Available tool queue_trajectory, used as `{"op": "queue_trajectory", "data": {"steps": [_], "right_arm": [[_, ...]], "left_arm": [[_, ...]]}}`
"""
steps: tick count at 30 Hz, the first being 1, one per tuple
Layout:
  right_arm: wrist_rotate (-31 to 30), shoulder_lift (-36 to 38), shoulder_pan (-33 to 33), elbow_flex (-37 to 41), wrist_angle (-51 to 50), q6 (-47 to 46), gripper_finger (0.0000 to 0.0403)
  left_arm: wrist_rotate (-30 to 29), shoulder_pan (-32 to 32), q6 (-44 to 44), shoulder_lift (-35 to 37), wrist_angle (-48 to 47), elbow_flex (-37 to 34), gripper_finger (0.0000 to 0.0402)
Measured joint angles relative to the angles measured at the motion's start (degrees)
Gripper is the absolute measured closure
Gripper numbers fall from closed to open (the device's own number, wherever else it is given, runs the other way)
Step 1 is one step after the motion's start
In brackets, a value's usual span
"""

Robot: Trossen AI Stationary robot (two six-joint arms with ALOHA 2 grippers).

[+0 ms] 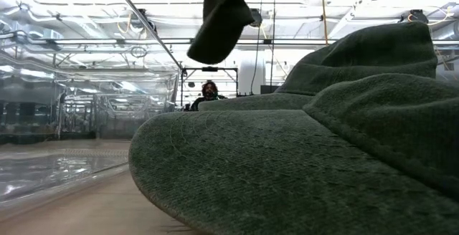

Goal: Pick & Place hat
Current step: Put the top green cap into the top transparent bin

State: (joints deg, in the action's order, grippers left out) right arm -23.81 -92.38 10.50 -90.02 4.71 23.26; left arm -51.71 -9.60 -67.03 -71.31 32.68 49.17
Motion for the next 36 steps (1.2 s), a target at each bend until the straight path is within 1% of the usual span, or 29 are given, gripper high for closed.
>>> {"op": "queue_trajectory", "data": {"steps": [1, 3, 6, 9, 13, 17, 20, 24, 27, 29, 31, 33, 36], "right_arm": [[0.6, 0.0, 0.2, 0.0, 1.2, -1.2, 0.0399], [5.0, 0.1, 1.3, 0.0, 3.4, -4.8, 0.0399], [12.0, -0.3, 3.3, 0.0, 6.2, -11.3, 0.0399], [14.6, -1.1, 4.6, 0.0, 8.6, -15.3, 0.0399], [17.9, -1.4, 5.4, 0.0, 11.5, -19.4, 0.0399], [18.0, -1.4, 5.1, 0.0, 13.2, -18.9, 0.0399], [18.0, -1.5, 5.1, 0.0, 15.1, -18.9, 0.0399], [17.9, -1.5, 5.2, 0.0, 16.9, -19.5, 0.0399], [17.8, -1.5, 5.2, 0.0, 16.8, -19.1, 0.0399], [17.7, -1.5, 5.5, 0.0, 16.4, -19.1, 0.0399], [17.7, -1.5, 5.6, 0.0, 15.9, -19.1, 0.0399], [17.7, -1.5, 5.7, 0.0, 15.5, -19.0, 0.0399], [17.9, -1.5, 5.5, 0.0, 14.6, -17.7, 0.0399]], "left_arm": [[-1.8, 0.3, -1.6, 0.0, -0.1, 0.0, 0.0286], [-3.0, 0.7, -3.3, 0.0, -1.3, 0.0, 0.0286], [-0.5, 0.3, -3.5, 0.0, -2.0, 0.0, 0.0286], [1.6, -0.8, -4.8, -0.1, -3.0, 0.0, 0.0286], [0.9, -1.5, -6.0, 0.0, -5.6, 0.0, 0.0286], [-4.2, -1.3, -6.4, -0.1, -6.2, 0.0, 0.0286], [-6.3, -0.8, -6.4, -0.1, -6.4, 0.0, 0.0286], [-6.8, -0.4, -5.8, -0.1, -6.3, 0.0, 0.0286], [-5.7, -0.8, -2.6, -0.1, -5.5, 0.0, 0.0284], [-4.3, -1.1, -0.4, 0.0, -5.3, 0.0, 0.0276], [-3.9, -1.4, 1.1, -0.1, -5.3, 0.0, 0.0258], [-4.7, -1.4, 2.1, -0.1, -4.9, 0.0, 0.0230], [-4.9, -0.9, 2.8, -0.1, -4.1, 0.0, 0.0177]]}}
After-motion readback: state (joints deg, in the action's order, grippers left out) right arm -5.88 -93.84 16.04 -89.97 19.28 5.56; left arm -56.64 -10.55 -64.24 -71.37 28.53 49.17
